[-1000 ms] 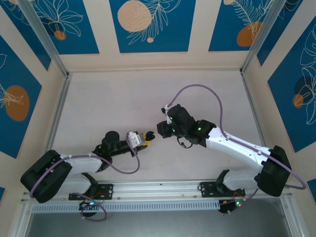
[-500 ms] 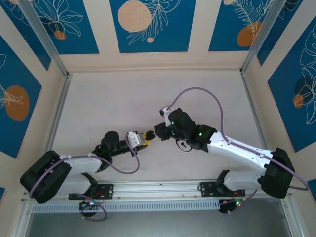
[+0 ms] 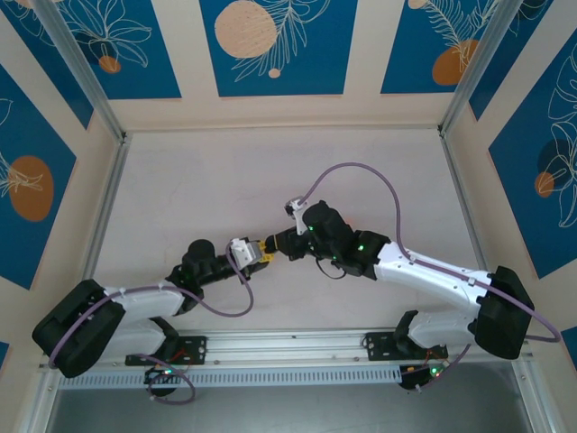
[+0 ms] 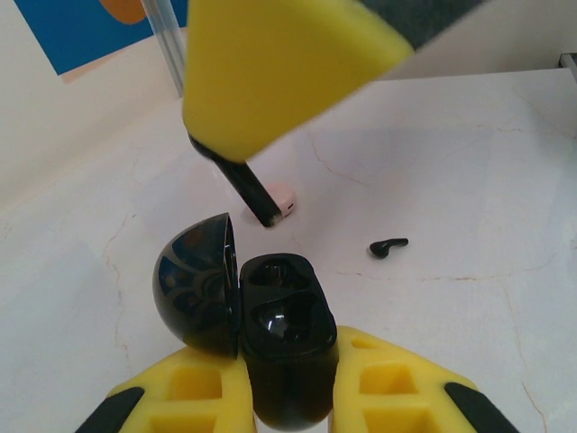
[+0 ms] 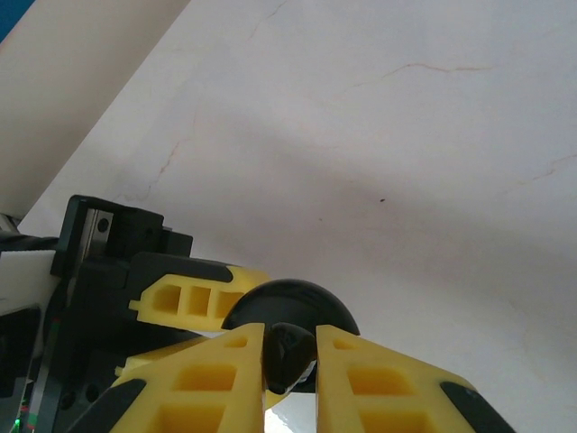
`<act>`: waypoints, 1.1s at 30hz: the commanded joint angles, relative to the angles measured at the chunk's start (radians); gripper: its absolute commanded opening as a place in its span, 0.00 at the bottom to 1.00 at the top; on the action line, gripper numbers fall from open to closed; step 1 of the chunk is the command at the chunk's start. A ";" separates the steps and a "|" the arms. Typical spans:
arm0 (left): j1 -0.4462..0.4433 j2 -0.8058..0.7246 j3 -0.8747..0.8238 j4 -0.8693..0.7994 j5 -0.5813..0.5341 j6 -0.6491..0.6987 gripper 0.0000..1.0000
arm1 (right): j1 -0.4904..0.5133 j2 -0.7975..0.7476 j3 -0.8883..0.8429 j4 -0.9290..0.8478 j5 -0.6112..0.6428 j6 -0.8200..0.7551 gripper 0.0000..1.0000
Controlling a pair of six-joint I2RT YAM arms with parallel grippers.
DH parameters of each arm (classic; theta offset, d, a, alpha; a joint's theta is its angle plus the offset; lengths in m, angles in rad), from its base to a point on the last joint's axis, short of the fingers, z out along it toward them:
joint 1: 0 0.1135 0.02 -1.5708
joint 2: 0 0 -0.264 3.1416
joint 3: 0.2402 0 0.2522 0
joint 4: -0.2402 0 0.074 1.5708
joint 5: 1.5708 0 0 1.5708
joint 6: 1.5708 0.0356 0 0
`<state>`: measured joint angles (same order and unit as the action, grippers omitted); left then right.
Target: Insert wireless bluetooth earbuds into charging case
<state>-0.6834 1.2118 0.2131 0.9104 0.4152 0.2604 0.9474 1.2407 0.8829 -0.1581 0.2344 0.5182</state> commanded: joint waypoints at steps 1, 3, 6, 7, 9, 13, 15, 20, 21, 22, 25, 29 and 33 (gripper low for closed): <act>-0.012 -0.020 0.026 0.044 -0.009 -0.020 0.06 | 0.012 0.014 -0.007 0.039 -0.017 -0.020 0.18; -0.012 -0.023 0.026 0.044 -0.010 -0.022 0.06 | 0.017 0.019 -0.006 0.039 -0.016 -0.023 0.18; -0.013 -0.030 0.026 0.047 -0.012 -0.028 0.06 | 0.020 0.023 -0.006 0.038 -0.010 -0.024 0.18; -0.012 -0.031 0.026 0.047 -0.012 -0.030 0.06 | 0.020 0.025 -0.007 0.038 -0.009 -0.024 0.18; -0.013 -0.036 0.026 0.047 -0.013 -0.031 0.06 | 0.022 0.026 -0.008 0.036 -0.006 -0.026 0.18; -0.012 -0.044 0.026 0.049 -0.018 -0.034 0.06 | 0.028 0.032 -0.008 0.034 0.000 -0.029 0.18; -0.012 -0.047 0.026 0.053 -0.019 -0.037 0.06 | 0.029 0.035 -0.009 0.032 0.002 -0.029 0.18; -0.013 -0.047 0.027 0.063 -0.028 -0.045 0.06 | 0.038 0.044 -0.006 0.025 0.012 -0.035 0.18; -0.012 -0.049 0.027 0.064 -0.030 -0.047 0.06 | 0.040 0.045 -0.005 0.022 0.014 -0.037 0.18; -0.013 -0.049 0.027 0.067 -0.033 -0.048 0.06 | 0.042 0.045 -0.004 0.019 0.017 -0.039 0.18; -0.012 -0.052 0.026 0.073 -0.038 -0.053 0.06 | 0.049 0.050 -0.002 0.010 0.030 -0.044 0.18; -0.013 -0.055 0.026 0.079 -0.045 -0.056 0.06 | 0.064 0.054 0.004 -0.008 0.070 -0.055 0.18; -0.013 -0.060 0.028 0.079 -0.044 -0.057 0.06 | 0.078 0.053 0.018 -0.033 0.129 -0.070 0.18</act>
<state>-0.6857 1.1854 0.2150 0.9115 0.3866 0.2180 1.0107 1.2804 0.8845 -0.1211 0.3019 0.4767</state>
